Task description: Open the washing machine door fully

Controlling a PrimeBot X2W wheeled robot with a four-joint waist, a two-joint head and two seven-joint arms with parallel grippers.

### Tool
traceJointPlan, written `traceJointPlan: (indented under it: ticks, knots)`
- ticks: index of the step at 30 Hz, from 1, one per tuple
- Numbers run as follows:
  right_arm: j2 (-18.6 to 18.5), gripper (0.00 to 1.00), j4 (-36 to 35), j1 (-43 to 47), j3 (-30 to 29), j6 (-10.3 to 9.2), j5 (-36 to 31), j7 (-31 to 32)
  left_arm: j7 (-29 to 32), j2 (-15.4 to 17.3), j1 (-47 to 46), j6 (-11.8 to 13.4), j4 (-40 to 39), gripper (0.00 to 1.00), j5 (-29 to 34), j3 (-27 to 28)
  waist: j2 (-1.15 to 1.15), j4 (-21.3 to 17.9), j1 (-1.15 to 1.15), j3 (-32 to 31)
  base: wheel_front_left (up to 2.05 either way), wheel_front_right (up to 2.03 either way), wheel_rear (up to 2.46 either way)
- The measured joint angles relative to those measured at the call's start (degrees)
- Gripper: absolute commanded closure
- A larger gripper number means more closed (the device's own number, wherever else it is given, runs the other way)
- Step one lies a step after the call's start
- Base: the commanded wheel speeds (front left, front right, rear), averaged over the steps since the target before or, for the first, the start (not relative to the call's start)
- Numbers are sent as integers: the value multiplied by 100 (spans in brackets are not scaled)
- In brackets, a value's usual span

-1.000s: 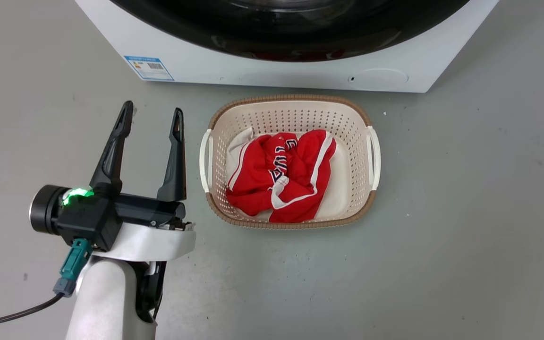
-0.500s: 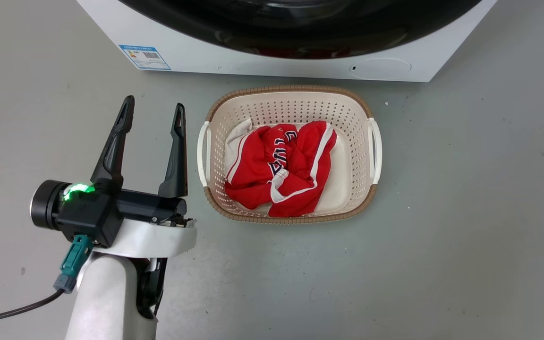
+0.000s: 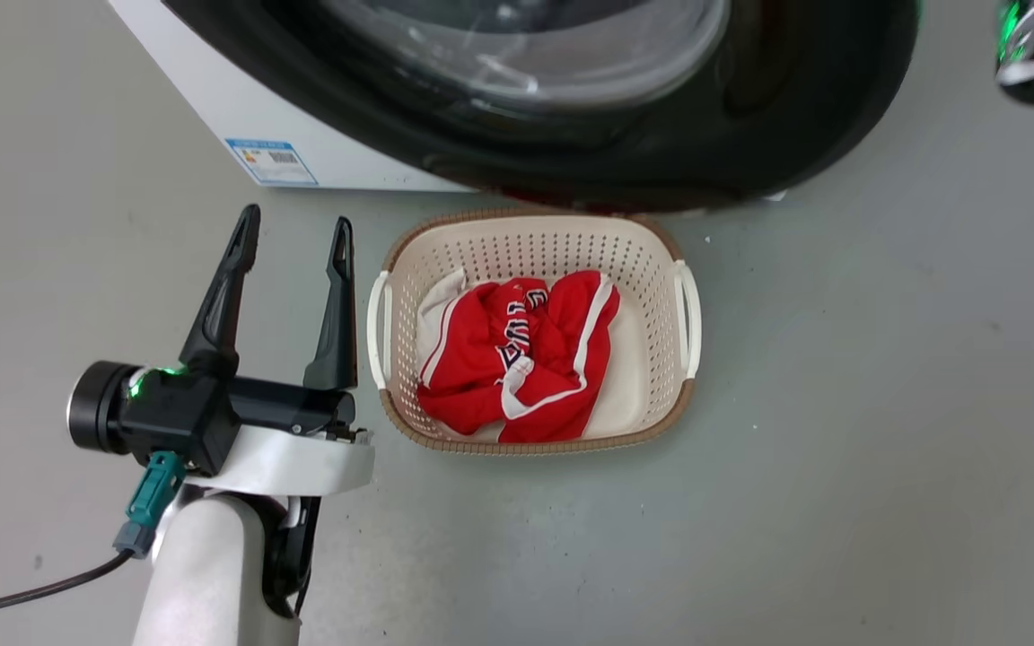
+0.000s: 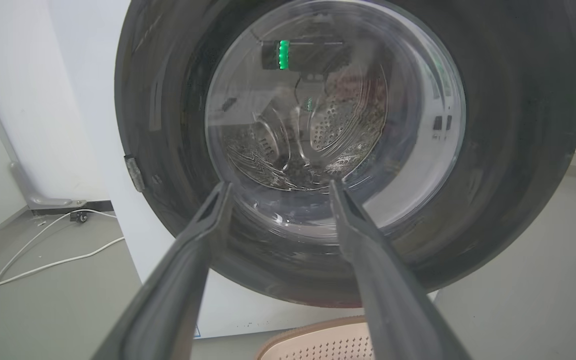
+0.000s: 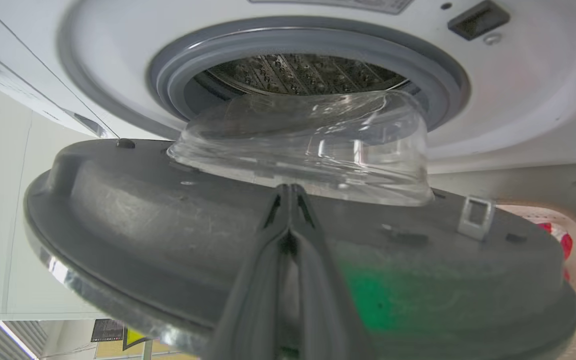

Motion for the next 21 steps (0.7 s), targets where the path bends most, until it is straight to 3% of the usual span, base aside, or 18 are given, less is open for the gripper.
traceJointPlan:
  ticks: [16,21]
  knots:
    - [260,100,-1125,1820,268,-1,252,1103,0,-1,712,108,226,0,-37,99,0,-85,0,-1108,0,0,0]
    - [548,100,-1622,2419,387,-1,361,1298,0,-2,895,160,276,0,-48,103,0,-67,-1,-1396,0,0,0]
